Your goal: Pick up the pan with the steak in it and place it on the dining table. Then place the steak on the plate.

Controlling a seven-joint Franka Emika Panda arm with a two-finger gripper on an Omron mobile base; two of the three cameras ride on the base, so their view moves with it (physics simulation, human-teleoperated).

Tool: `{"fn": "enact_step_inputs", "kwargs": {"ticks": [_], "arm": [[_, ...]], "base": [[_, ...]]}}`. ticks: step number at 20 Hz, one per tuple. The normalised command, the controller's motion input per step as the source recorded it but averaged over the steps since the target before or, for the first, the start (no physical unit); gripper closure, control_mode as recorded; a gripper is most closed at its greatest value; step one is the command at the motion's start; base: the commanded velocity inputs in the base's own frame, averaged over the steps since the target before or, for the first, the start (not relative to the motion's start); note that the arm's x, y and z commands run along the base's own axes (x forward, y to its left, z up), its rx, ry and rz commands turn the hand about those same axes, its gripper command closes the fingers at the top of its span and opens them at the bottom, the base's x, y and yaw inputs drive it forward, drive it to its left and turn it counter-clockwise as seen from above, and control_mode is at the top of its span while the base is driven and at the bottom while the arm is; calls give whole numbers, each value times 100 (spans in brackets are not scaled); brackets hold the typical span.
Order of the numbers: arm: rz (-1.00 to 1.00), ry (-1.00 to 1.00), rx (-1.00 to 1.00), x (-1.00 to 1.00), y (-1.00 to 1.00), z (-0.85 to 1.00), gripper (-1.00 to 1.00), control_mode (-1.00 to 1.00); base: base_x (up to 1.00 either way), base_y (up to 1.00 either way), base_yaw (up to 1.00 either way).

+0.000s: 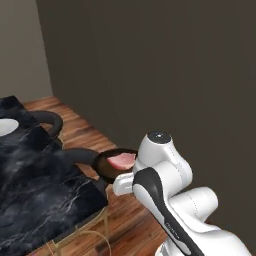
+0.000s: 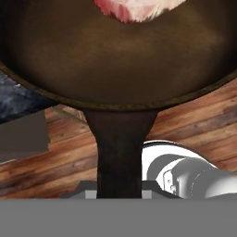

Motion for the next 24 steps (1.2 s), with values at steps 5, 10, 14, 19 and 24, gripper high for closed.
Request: {"fn": "enact_step_inputs", "kwargs": {"ticks": [5,10,14,19,24], "arm": [[0,0,0,0,0,0,100,100],[0,0,0,0,0,0,100,100],[0,0,0,0,0,0,100,100],[0,0,0,0,0,0,100,100],[0,0,0,0,0,0,100,100]], "base": [[0,0,47],[0,0,17],[13,-29,2],[43,-77,6],[42,-80,6]]}}
